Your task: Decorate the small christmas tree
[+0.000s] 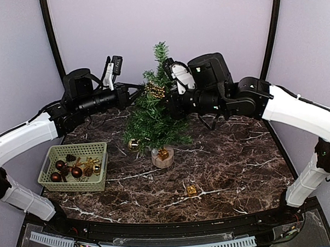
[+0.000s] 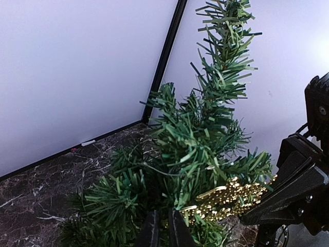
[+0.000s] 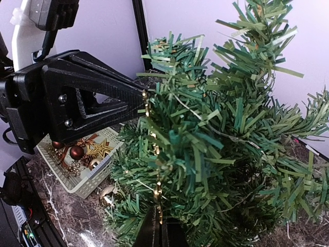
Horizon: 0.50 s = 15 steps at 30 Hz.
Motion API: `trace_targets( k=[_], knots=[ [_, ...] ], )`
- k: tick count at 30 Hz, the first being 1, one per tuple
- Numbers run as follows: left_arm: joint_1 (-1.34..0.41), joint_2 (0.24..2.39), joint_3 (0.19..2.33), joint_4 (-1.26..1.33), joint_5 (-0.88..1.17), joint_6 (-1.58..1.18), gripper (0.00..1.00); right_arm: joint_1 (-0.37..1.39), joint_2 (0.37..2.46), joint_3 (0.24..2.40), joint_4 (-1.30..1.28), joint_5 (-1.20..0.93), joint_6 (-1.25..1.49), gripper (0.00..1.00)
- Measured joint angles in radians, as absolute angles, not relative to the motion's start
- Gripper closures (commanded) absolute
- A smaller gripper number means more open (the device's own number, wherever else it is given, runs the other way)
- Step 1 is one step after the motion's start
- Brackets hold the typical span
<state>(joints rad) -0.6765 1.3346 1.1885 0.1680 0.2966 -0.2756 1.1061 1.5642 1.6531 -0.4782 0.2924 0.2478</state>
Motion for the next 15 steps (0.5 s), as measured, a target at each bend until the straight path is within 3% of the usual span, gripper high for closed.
trace_targets(
  k=[15],
  knots=[
    [-0.676, 1.359, 1.198, 0.196, 0.318, -0.275, 0.92, 1.106, 1.533, 1.602, -0.418, 0.285, 0.281, 1.0]
  ],
)
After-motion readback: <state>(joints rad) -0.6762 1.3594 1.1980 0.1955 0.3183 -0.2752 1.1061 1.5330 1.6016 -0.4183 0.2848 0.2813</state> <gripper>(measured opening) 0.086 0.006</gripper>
